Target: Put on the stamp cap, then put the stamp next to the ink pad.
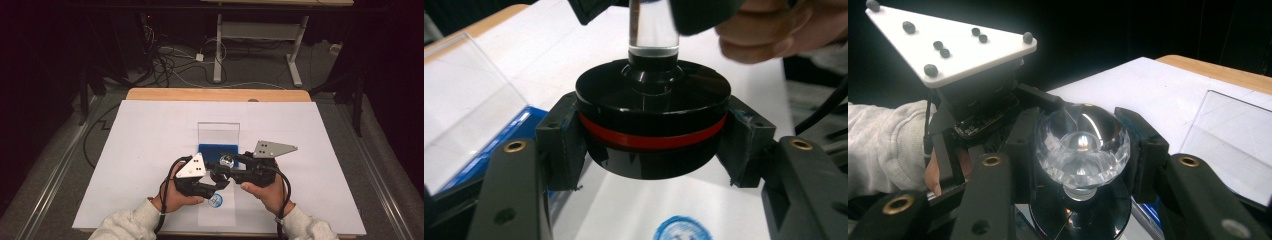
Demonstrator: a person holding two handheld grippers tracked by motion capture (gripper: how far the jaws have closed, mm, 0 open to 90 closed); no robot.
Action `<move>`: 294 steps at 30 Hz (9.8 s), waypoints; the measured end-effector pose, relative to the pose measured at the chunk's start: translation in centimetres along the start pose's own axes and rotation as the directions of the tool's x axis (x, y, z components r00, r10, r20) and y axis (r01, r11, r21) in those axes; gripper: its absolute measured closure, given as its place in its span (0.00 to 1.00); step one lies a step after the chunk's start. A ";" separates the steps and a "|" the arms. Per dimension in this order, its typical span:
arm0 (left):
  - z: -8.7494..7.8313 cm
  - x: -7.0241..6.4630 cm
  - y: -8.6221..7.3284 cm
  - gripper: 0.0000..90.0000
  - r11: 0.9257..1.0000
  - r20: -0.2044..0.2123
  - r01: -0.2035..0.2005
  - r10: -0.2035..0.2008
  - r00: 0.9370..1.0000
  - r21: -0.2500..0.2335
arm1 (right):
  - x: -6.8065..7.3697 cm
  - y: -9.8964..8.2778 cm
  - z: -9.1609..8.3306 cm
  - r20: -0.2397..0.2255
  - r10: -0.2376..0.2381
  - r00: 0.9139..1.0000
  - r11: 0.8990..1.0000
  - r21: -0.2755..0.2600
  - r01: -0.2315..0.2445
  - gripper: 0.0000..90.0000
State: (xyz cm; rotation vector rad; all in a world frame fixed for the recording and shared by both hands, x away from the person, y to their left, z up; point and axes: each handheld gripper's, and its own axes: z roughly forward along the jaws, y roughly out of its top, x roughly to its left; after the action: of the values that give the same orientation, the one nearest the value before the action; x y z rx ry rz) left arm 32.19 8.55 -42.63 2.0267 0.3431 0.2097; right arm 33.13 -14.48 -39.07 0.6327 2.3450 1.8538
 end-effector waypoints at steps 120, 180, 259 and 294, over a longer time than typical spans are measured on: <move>-10.5 2.8 -9.4 0.18 0.987 -0.335 0.089 -0.041 0.941 0.131 | -3.1 1.4 -4.8 0.327 -0.104 0.939 0.992 0.104 0.073 0.63; -9.7 2.5 -9.1 0.19 0.981 -0.306 0.071 -0.013 0.952 0.178 | -10.3 -4.1 -0.1 0.481 -0.065 0.874 0.946 0.309 -0.099 0.62; -9.5 2.5 -9.0 0.19 0.980 -0.307 0.067 -0.006 0.952 0.189 | -2.8 1.3 -5.9 0.558 -0.249 0.791 0.966 0.200 0.163 0.22; -9.0 2.4 -9.0 0.19 0.976 -0.305 0.058 0.008 0.952 0.209 | -1.4 -2.6 -9.0 0.552 -0.321 0.770 0.946 0.232 0.228 0.22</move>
State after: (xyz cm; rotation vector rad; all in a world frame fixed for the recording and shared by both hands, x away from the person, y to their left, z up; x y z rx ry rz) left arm 30.48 20.84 -46.49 2.2040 0.6070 0.4905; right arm 30.84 -23.67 -39.39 0.7019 2.0276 1.1415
